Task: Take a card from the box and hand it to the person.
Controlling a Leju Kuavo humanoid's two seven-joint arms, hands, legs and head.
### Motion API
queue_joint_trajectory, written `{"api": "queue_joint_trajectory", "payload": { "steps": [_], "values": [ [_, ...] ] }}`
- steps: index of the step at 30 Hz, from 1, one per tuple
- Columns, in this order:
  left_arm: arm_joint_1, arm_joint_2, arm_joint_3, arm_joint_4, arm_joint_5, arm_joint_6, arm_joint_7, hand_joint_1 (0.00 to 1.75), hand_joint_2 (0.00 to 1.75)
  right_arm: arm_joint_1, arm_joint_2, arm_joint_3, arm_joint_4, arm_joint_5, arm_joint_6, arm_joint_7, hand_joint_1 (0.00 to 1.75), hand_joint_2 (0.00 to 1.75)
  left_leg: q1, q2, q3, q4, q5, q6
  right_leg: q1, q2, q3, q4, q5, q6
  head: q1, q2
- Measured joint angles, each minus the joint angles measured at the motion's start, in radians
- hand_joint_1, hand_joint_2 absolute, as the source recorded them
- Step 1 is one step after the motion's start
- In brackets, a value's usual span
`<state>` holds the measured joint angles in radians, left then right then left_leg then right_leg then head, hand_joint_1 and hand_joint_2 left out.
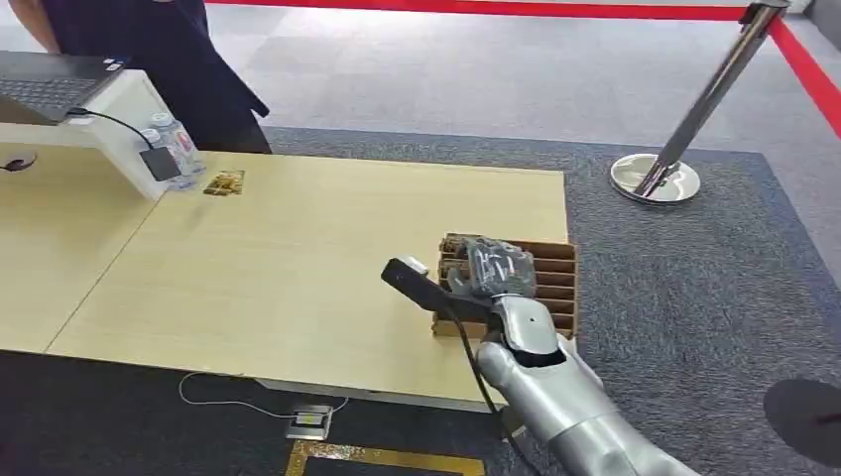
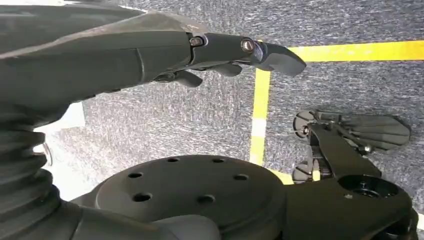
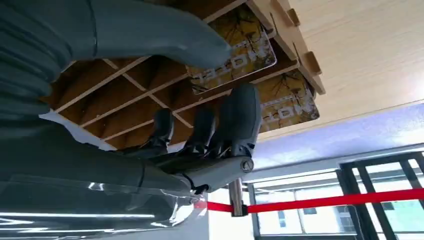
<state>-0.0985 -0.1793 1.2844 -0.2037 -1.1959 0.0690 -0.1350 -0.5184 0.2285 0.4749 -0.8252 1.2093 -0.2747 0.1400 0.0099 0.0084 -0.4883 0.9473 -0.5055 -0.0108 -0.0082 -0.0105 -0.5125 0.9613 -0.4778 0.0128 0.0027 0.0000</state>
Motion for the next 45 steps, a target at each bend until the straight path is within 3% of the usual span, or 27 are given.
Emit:
{"api": "queue_joint_trajectory", "payload": {
  "steps": [45],
  "values": [
    [-0.001,0.000,-0.003,0.000,-0.009,-0.002,0.006,0.00,1.75,-0.054,0.014,-0.047,0.109,0.013,-0.008,0.014,0.94,1.75,0.000,0.000,0.000,0.000,0.000,0.000,0.000,0.000,0.000,0.000,0.000,0.000,0.000,0.000]
  ]
}}
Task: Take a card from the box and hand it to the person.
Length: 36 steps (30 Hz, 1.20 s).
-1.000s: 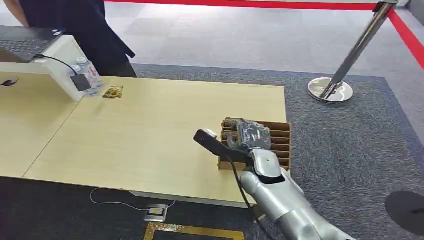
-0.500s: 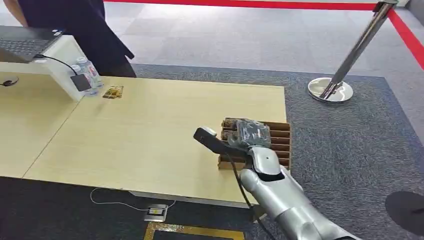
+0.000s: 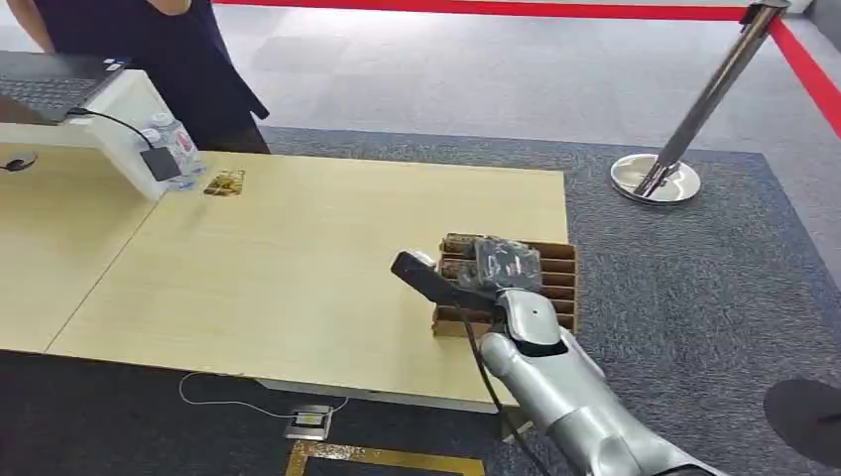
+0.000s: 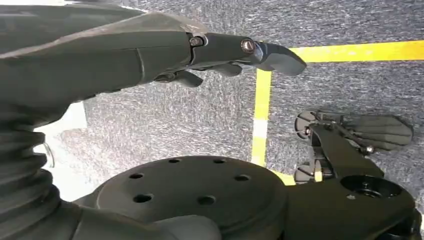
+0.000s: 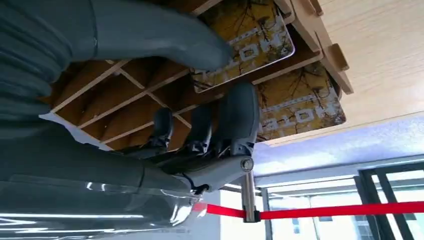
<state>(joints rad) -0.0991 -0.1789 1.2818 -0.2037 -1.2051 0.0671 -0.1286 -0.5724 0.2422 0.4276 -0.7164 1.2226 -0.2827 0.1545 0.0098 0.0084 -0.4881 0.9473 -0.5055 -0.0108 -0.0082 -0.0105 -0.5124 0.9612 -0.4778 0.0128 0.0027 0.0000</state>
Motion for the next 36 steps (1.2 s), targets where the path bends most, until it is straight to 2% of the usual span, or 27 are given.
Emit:
{"api": "queue_joint_trajectory", "payload": {
  "steps": [11,36],
  "values": [
    [0.000,0.001,-0.003,0.000,-0.003,-0.002,0.000,0.00,1.75,0.000,0.000,-0.002,0.005,0.003,-0.001,0.003,0.91,1.75,0.000,0.000,0.000,0.000,0.000,0.000,0.000,0.000,0.000,0.000,0.000,0.000,0.000,0.000],
    [0.001,0.001,-0.003,0.000,0.011,-0.001,0.003,0.00,1.75,-0.016,0.017,-0.002,0.032,0.017,0.028,0.002,0.98,1.75,0.000,0.000,0.001,0.000,0.000,0.000,0.000,0.000,0.000,0.000,0.000,0.000,0.000,0.000]
  ]
}}
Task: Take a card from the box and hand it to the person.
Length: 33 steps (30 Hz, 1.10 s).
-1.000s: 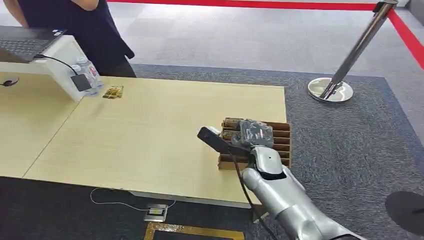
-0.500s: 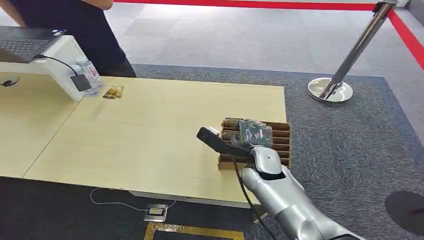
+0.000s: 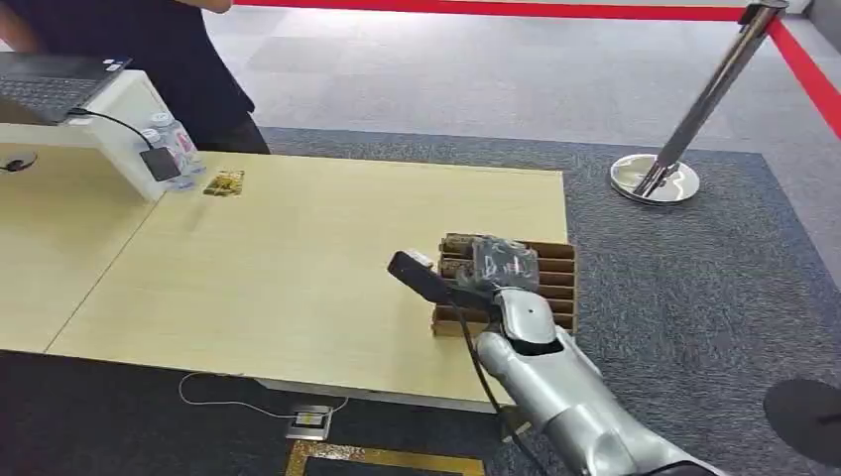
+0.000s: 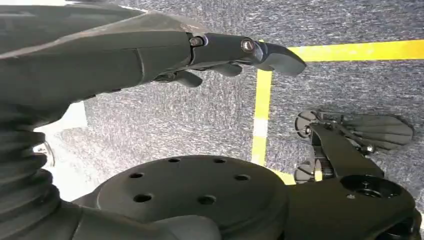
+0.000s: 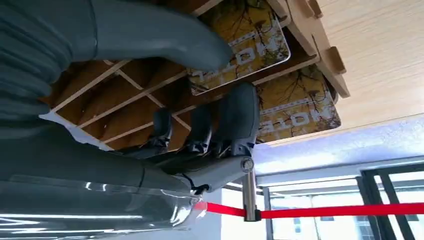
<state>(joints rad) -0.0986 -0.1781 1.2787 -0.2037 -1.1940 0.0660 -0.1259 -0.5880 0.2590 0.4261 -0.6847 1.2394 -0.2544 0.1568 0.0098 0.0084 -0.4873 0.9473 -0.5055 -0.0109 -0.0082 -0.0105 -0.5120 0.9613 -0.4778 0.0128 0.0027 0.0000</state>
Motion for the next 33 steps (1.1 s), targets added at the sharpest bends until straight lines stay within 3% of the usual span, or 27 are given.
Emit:
{"api": "queue_joint_trajectory", "payload": {
  "steps": [9,10,11,12,14,33],
  "values": [
    [0.000,0.000,0.000,0.000,-0.002,0.000,0.000,0.00,1.75,-0.013,0.001,0.000,0.027,-0.005,-0.012,-0.004,1.06,1.75,0.000,0.000,0.001,0.000,0.000,0.000,0.000,0.000,0.001,0.000,0.000,0.000,0.000,0.000],
    [0.000,0.000,0.000,0.000,-0.002,0.000,0.000,0.00,1.75,-0.013,0.001,0.000,0.028,-0.005,-0.012,-0.004,1.20,1.75,0.000,0.000,0.001,0.000,0.000,0.000,0.000,0.000,0.001,0.000,0.000,0.000,0.000,0.000],
    [0.000,0.000,0.000,0.000,-0.002,0.000,0.000,0.00,1.75,-0.014,0.002,0.000,0.031,-0.005,-0.012,-0.004,1.47,1.75,0.000,0.000,0.001,0.000,0.000,0.000,0.000,0.000,0.001,0.000,0.000,0.000,0.000,0.000],
    [0.000,0.000,0.000,0.000,-0.002,0.000,0.000,0.00,1.75,-0.015,0.002,0.000,0.032,-0.005,-0.012,-0.004,1.47,1.75,0.000,0.000,0.001,0.000,0.000,0.000,0.000,0.000,0.001,0.000,0.000,0.000,0.000,0.000],
    [0.000,0.000,0.000,0.000,-0.002,0.000,0.000,0.00,1.75,-0.015,0.003,0.000,0.033,-0.006,-0.012,-0.005,1.75,1.75,0.000,0.000,0.001,0.000,0.000,0.000,0.000,0.000,0.001,0.000,0.000,0.000,0.000,0.000],
    [0.000,0.000,0.000,0.000,0.002,0.003,-0.005,0.00,1.75,-0.034,0.002,-0.016,0.035,-0.022,0.041,-0.042,1.75,1.75,0.000,0.000,0.002,0.000,0.000,-0.001,0.000,0.000,0.002,0.000,0.001,-0.001,0.000,0.000]
  ]
}}
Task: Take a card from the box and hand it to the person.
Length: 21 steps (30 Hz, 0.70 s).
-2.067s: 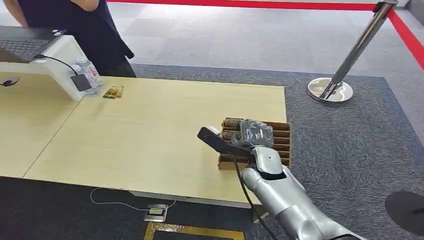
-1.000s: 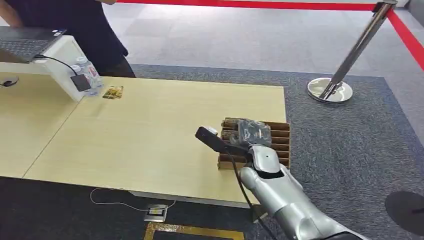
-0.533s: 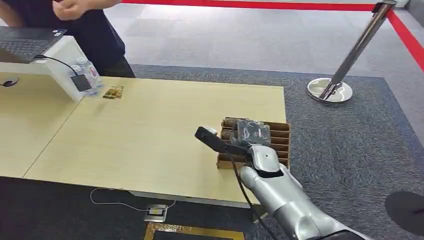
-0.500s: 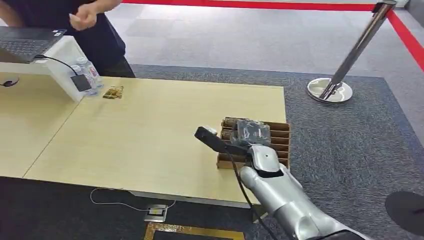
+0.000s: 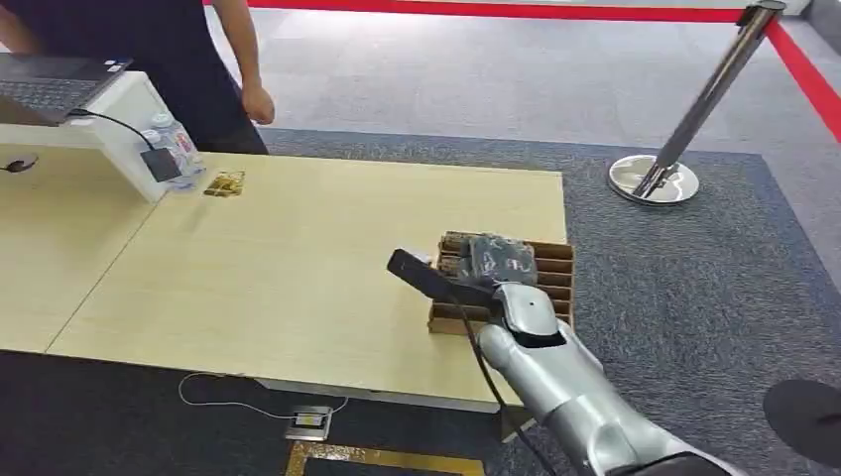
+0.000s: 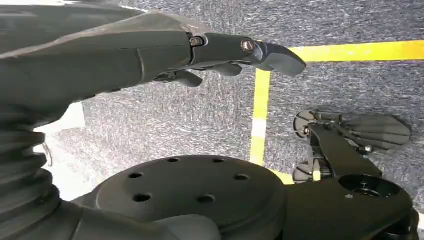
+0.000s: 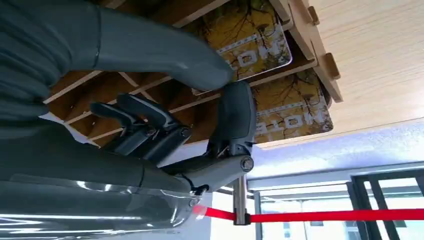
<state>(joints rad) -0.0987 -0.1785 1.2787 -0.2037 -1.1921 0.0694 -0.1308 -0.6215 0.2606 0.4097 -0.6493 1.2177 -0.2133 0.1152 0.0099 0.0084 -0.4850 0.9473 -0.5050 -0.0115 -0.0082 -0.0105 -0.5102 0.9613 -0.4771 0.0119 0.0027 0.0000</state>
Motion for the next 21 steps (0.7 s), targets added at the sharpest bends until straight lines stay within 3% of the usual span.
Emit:
{"api": "queue_joint_trajectory", "payload": {
  "steps": [21],
  "values": [
    [0.001,0.000,0.000,0.000,0.011,-0.002,-0.004,0.00,1.75,0.016,-0.001,-0.001,-0.068,0.000,0.015,-0.026,1.75,1.75,0.000,0.000,-0.001,0.000,0.000,0.000,0.000,0.000,-0.001,0.000,0.000,0.000,0.000,0.000]
  ]
}}
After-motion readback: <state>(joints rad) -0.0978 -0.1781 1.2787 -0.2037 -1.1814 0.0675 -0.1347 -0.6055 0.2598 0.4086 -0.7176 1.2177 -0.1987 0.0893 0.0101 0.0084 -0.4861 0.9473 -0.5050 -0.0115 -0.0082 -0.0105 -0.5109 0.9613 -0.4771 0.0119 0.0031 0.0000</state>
